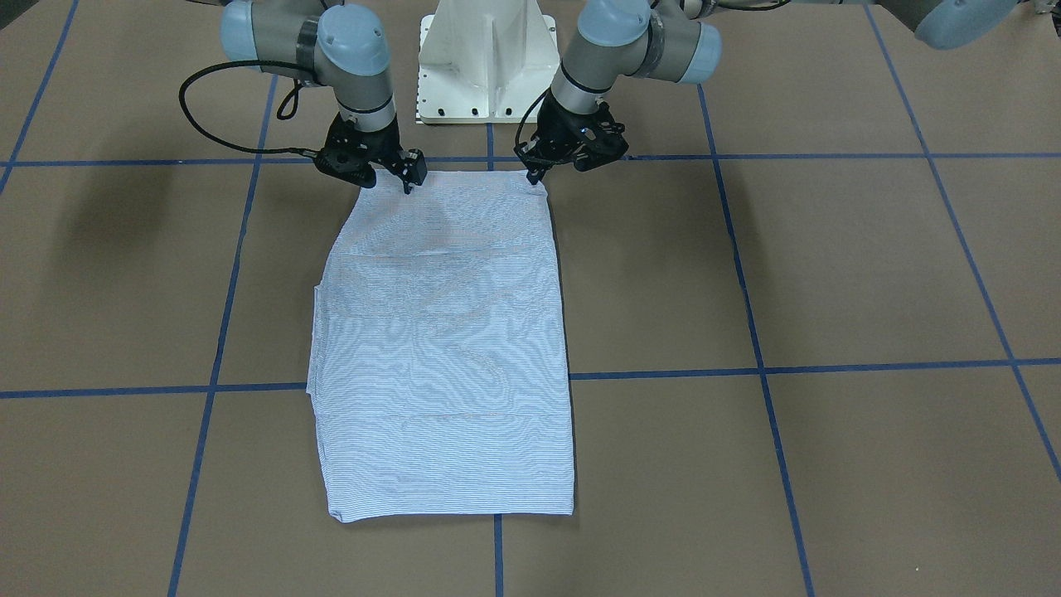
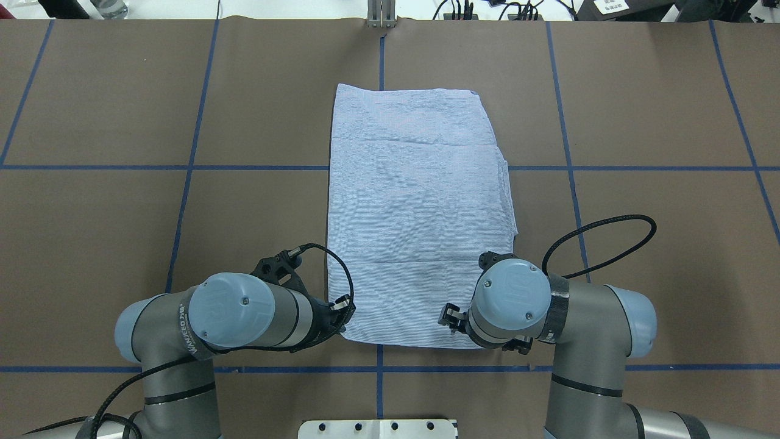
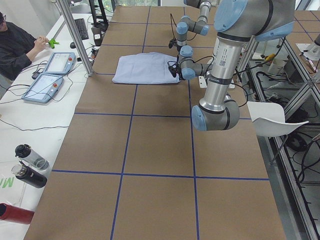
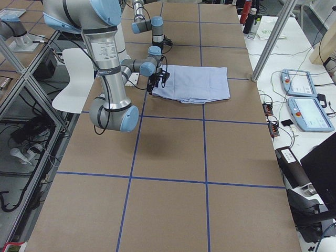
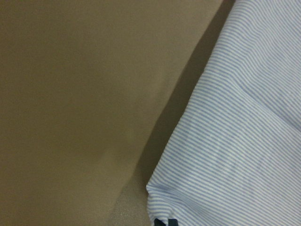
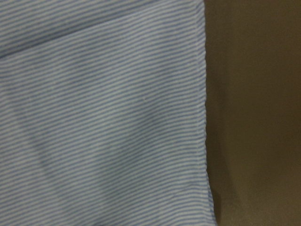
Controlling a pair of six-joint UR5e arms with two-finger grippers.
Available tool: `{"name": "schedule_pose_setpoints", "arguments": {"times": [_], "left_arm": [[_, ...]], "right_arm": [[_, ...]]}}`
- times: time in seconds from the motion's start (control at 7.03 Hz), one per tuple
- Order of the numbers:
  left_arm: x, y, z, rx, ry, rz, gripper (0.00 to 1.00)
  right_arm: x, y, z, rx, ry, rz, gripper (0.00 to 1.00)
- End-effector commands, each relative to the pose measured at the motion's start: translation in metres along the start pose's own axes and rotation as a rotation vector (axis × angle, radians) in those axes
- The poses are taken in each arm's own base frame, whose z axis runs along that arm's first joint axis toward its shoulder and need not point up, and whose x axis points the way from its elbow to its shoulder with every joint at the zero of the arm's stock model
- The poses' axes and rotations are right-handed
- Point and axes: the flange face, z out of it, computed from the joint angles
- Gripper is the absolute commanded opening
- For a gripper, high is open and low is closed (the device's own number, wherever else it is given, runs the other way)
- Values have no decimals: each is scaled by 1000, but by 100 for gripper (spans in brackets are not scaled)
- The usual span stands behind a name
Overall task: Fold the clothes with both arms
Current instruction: 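Close both grippers on the near corners of the shirt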
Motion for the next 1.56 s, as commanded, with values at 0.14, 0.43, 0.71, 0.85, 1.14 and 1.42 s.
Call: {"name": "schedule_pose_setpoints", "arguments": {"times": [0.14,0.43,0.71,0.85,1.14,1.42], "left_arm": [[0,0,0,0,0,0,0],[0,-1,0,3,0,-1,0],[-1,-2,0,3,-1,-1,0],[-1,-2,0,3,-1,-1,0],[-1,-3,0,5,-2,-2,0],[0,-4,-1,7,1,-3,0]], "right_arm": [[0,0,1,-2,2,1,94],[0,1,1,-4,2,1,75],[0,1,-1,-6,-2,0,62],[-3,3,-4,-9,-9,-2,50],[-4,4,-6,-17,-14,-3,24],[-5,4,-7,-17,-15,-4,26]]}}
